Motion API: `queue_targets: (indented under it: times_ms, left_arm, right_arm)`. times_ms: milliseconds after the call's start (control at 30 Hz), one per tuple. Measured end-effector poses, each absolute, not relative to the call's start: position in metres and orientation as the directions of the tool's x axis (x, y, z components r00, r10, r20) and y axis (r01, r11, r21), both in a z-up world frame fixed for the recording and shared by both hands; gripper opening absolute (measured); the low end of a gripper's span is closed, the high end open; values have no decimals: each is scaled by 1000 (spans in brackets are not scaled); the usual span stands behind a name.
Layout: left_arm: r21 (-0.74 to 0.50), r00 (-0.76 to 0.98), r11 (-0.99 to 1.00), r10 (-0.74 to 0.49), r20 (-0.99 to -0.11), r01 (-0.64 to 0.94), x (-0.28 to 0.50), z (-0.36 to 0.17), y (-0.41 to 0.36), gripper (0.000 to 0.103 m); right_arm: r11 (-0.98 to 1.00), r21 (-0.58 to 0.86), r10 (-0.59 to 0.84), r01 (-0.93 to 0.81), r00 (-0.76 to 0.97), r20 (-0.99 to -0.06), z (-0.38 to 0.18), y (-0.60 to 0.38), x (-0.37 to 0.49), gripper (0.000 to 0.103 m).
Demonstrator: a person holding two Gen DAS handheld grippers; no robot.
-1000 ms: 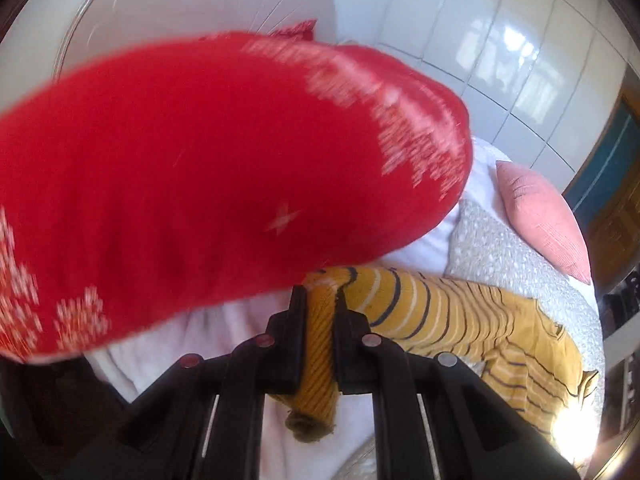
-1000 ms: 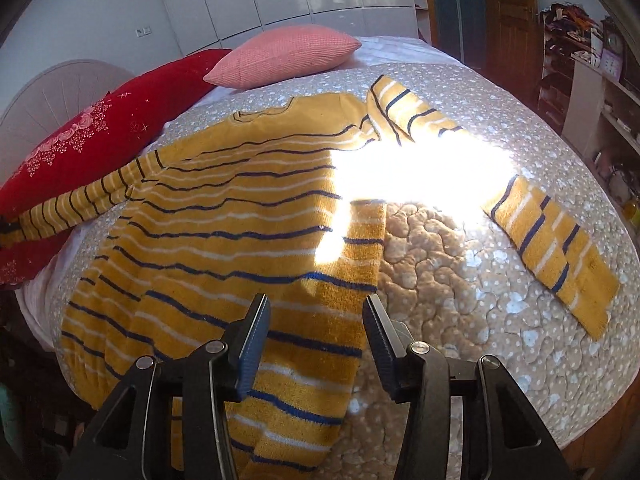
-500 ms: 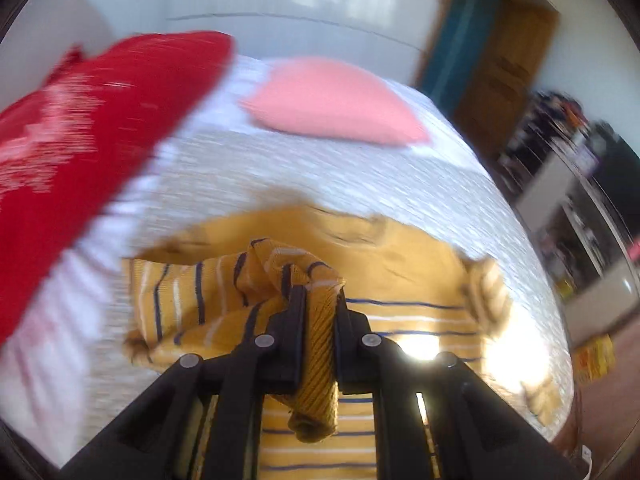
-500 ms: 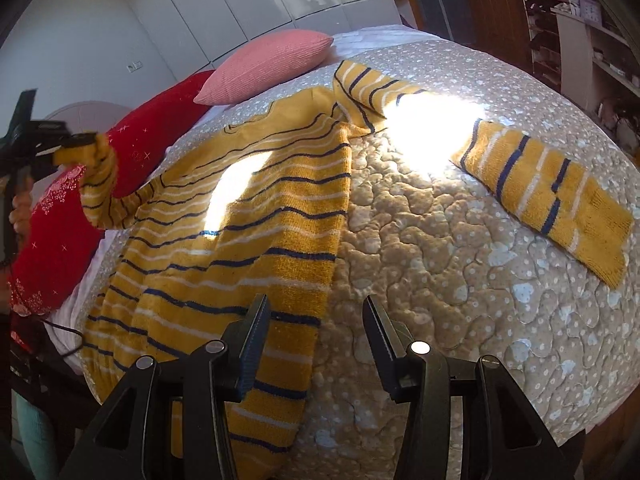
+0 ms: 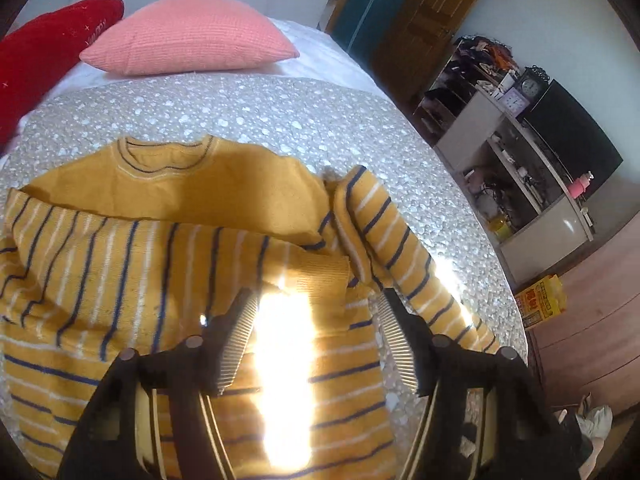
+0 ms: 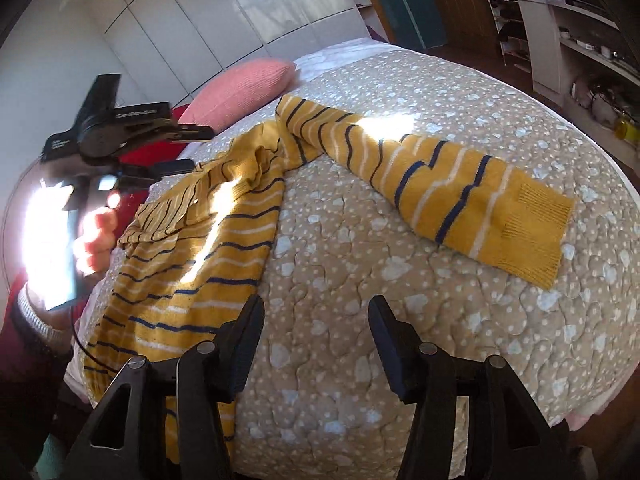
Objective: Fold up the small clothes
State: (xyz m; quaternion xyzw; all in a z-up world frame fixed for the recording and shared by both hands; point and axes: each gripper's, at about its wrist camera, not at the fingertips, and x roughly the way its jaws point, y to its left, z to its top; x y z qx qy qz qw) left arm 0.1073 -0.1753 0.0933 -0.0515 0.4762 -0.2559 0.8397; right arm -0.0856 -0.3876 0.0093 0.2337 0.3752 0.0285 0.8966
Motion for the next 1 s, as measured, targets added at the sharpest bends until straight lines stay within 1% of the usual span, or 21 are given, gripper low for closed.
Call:
queue_targets:
  times_ms: [33, 100, 233, 300, 367, 467, 533, 567, 600, 667, 733, 767, 833, 867, 933, 967, 1000]
  left_arm:
    - [-321, 429, 871, -467, -773, 371, 102, 103, -163, 69]
    - [-293, 466, 898, -425, -776, 329, 87, 113, -122, 70]
    - [-280, 506, 927, -371, -779, 247, 51, 121, -54, 70]
    - [-276, 546, 938, -345, -763, 208, 22, 126, -15, 74]
    - [-260, 585, 953, -302, -752, 158, -1, 130, 15, 79]
    - [-221, 632, 974, -206, -747, 56, -31, 123, 62, 80]
    - [-235, 635, 972, -189, -749, 12, -40, 115, 85, 80]
    - [-247, 630, 969, -176, -757, -26, -43, 108, 101, 80]
    - [-252, 626, 966, -166, -762, -51, -45, 102, 109, 80]
    - [-254, 617, 961, -135, -775, -108, -46, 86, 127, 80]
    - [-252, 608, 956, -114, -786, -147, -48, 73, 136, 80]
    - [-262, 595, 950, -113, -795, -169, -48, 63, 141, 80]
    - [-297, 582, 938, -141, -801, -181, -47, 50, 143, 80]
    - [-321, 576, 930, -166, -800, -177, -46, 42, 143, 80]
    - [-341, 570, 927, -196, -798, -158, -45, 32, 138, 80]
    - [-353, 562, 924, -217, -798, -145, -42, 25, 132, 80]
    - [-362, 555, 922, -233, -798, -133, -41, 20, 127, 80]
  right_arm:
    - [891, 438, 227, 120, 717, -659, 11, -388, -83, 59]
    - [895, 434, 238, 99, 719, -653, 16, -384, -75, 59]
    - [912, 408, 258, 37, 722, -642, 30, -368, -38, 59]
    - [930, 367, 234, 19, 740, -630, 39, -360, -9, 59]
    - [945, 328, 215, 3, 749, -627, 46, -353, 25, 59]
    - [956, 292, 194, 10, 726, -660, 42, -341, 80, 59]
    - [965, 261, 187, 7, 677, -711, 31, -329, 114, 58]
    - [966, 258, 203, -9, 645, -737, 26, -323, 127, 41]
    - [966, 256, 227, -41, 611, -758, 22, -317, 138, 7]
    - [975, 216, 207, -55, 587, -782, 22, -313, 154, 7]
    - [977, 213, 173, -2, 595, -785, 25, -324, 164, 7]
    - [981, 188, 131, 38, 585, -800, 24, -331, 170, 7]
    - [989, 84, 5, 119, 551, -835, 21, -341, 176, 7]
    - [986, 96, 6, 135, 550, -835, 24, -344, 175, 8]
    - [979, 107, -15, 171, 594, -804, 44, -341, 157, 17]
    - [982, 108, -13, 155, 628, -778, 56, -330, 147, 30]
    - [987, 124, 29, 99, 658, -753, 67, -312, 138, 42]
